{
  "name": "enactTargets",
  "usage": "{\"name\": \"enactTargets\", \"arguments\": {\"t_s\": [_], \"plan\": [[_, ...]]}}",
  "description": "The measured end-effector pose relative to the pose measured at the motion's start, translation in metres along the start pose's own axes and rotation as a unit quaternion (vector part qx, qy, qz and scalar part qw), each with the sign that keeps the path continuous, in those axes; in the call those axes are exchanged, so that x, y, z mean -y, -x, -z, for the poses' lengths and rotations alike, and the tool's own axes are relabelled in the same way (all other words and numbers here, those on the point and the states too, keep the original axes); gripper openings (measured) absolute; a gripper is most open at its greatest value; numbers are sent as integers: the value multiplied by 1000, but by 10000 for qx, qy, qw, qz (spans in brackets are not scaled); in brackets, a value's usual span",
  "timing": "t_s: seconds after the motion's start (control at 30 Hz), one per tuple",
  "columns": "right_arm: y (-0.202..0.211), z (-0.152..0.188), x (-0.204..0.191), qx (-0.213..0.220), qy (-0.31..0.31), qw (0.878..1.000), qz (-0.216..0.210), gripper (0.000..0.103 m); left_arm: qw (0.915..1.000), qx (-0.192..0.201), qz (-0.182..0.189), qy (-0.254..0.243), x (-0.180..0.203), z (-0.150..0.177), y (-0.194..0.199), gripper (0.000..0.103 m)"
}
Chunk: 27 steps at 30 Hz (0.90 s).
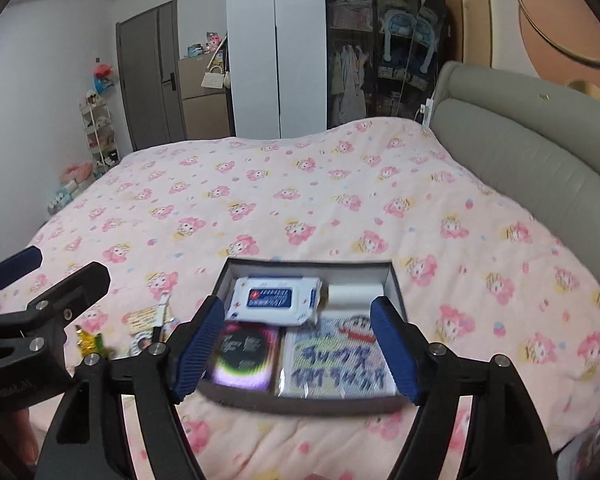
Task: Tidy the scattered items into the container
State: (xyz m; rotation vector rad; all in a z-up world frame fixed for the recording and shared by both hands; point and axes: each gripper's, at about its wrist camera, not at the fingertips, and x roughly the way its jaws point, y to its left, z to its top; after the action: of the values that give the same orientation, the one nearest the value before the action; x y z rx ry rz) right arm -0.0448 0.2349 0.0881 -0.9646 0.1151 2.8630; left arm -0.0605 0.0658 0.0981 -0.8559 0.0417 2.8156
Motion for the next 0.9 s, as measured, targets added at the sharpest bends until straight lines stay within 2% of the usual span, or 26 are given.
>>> {"name": "enactTargets", "arguments": {"t_s": [0.23, 0.33, 0.9], "plan": [[35, 49, 0, 103, -105, 9991, -387, 74, 9997, -46, 25, 235, -5, 52, 34, 102], [36, 67, 1, -81, -57, 9992, -400, 74, 9997, -148, 143, 125, 1, 59, 36, 102], [41, 78, 9, -65, -118, 9997, -200, 75, 9996, -163, 219, -18, 10, 71, 41, 102]]}}
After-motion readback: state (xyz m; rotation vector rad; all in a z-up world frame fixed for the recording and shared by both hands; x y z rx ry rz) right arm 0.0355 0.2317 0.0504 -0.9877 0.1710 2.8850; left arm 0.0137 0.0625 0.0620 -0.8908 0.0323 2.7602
